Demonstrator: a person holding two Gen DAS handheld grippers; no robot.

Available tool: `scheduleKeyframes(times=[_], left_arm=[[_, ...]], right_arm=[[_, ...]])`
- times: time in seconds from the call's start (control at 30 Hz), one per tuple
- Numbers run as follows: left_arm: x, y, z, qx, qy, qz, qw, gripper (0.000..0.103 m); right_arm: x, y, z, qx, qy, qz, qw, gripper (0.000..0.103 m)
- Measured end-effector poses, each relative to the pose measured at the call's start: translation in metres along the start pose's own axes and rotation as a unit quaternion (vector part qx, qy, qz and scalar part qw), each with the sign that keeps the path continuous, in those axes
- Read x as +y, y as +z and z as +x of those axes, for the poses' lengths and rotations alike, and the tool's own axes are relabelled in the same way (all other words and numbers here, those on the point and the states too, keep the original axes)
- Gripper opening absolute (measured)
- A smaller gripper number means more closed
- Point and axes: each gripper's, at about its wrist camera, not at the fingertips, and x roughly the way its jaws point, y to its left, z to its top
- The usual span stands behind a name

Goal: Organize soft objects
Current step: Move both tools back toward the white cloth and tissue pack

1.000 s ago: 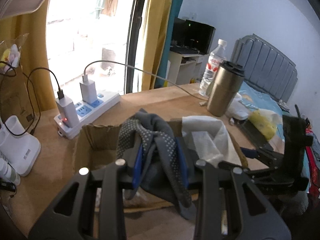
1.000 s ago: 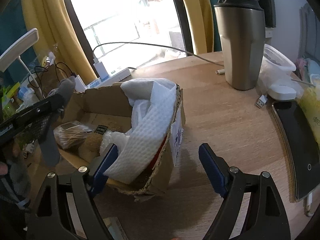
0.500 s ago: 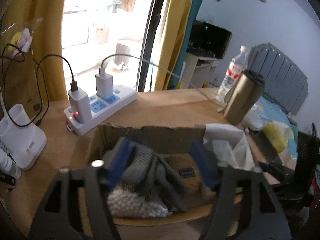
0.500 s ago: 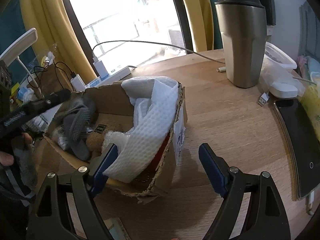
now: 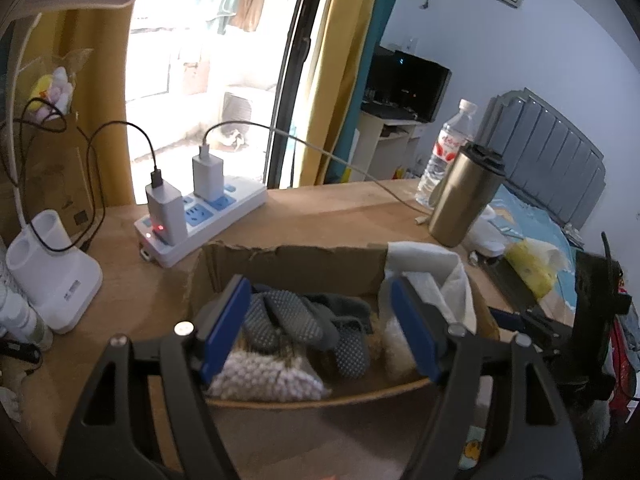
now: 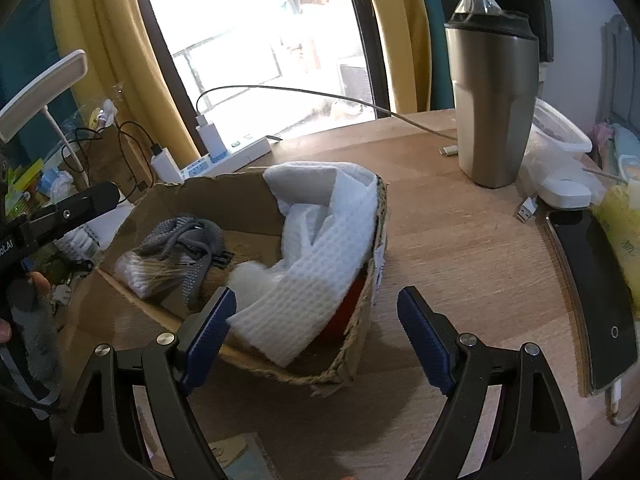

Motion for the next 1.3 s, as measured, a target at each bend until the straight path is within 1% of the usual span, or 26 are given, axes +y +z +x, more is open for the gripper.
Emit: scheduleKeyframes(times=[0.43, 0.63, 0.9, 1.3], left_arm=[[0.002, -0.016, -0.048, -0.02, -0.002, 0.001, 0.9998, 0.074], [0.006, -0.024, -0.064, -0.024, -0.005, -0.002, 0.9997, 0.074], [0.004, -0.038, -0.074, -0.015, -0.009, 0.004, 0.9998, 0.074], [0.003, -0.058, -0.086, -0.01, -0.013, 0.005, 0.9999, 0.074]], right_arm=[[0.017, -0.007, -0.031, -0.026, -0.004, -0.009, 1.0, 0.085], [0.027, -0.013, -0.045, -0.035, -0.004, -0.015, 0.999, 0.085], [0.041, -0.021, -0.062, -0.043, -0.007, -0.03, 0.999, 0.085], [0.059, -0.033, -0.073, -0.046, -0.005, -0.048, 0.998, 0.085]])
